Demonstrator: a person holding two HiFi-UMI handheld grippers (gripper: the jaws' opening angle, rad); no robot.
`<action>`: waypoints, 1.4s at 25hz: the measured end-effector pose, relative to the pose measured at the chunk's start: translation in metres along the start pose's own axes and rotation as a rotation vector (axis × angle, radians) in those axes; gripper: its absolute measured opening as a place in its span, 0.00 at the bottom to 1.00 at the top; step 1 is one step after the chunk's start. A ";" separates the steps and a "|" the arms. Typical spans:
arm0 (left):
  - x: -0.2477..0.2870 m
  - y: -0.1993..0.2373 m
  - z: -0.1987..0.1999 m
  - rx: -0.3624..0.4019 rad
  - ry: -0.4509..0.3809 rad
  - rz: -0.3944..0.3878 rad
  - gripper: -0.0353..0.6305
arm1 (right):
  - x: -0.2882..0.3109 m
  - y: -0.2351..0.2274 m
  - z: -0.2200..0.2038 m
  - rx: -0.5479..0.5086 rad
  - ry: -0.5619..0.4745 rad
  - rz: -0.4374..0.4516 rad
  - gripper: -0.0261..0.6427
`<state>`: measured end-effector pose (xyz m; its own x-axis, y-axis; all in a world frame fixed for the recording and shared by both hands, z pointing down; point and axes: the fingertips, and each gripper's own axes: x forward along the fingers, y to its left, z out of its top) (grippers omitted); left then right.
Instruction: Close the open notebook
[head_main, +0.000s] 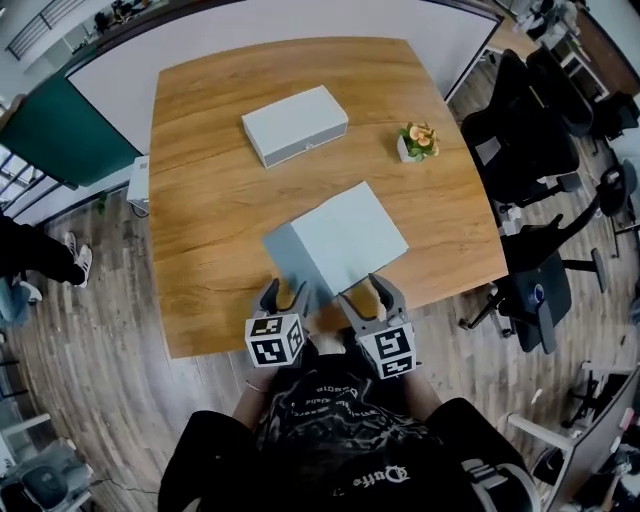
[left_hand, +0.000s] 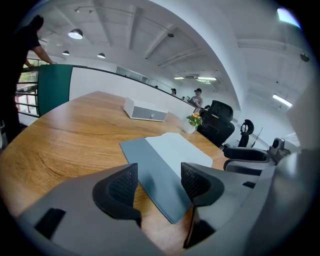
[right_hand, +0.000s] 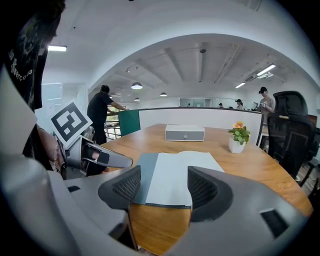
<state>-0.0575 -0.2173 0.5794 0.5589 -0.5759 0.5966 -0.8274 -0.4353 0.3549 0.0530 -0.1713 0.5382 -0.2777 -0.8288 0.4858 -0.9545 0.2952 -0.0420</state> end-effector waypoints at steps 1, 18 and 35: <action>0.001 -0.001 -0.001 -0.011 0.002 0.025 0.46 | 0.002 -0.005 0.001 -0.008 0.001 0.019 0.46; 0.019 -0.008 -0.064 -0.201 0.227 0.414 0.47 | 0.009 -0.062 0.003 -0.092 -0.007 0.195 0.44; 0.029 -0.029 -0.073 -0.203 0.282 0.532 0.35 | 0.021 -0.074 0.005 -0.116 0.011 0.388 0.38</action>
<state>-0.0208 -0.1711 0.6389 0.0557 -0.4611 0.8856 -0.9973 0.0160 0.0711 0.1167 -0.2134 0.5470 -0.6134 -0.6403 0.4623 -0.7600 0.6377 -0.1254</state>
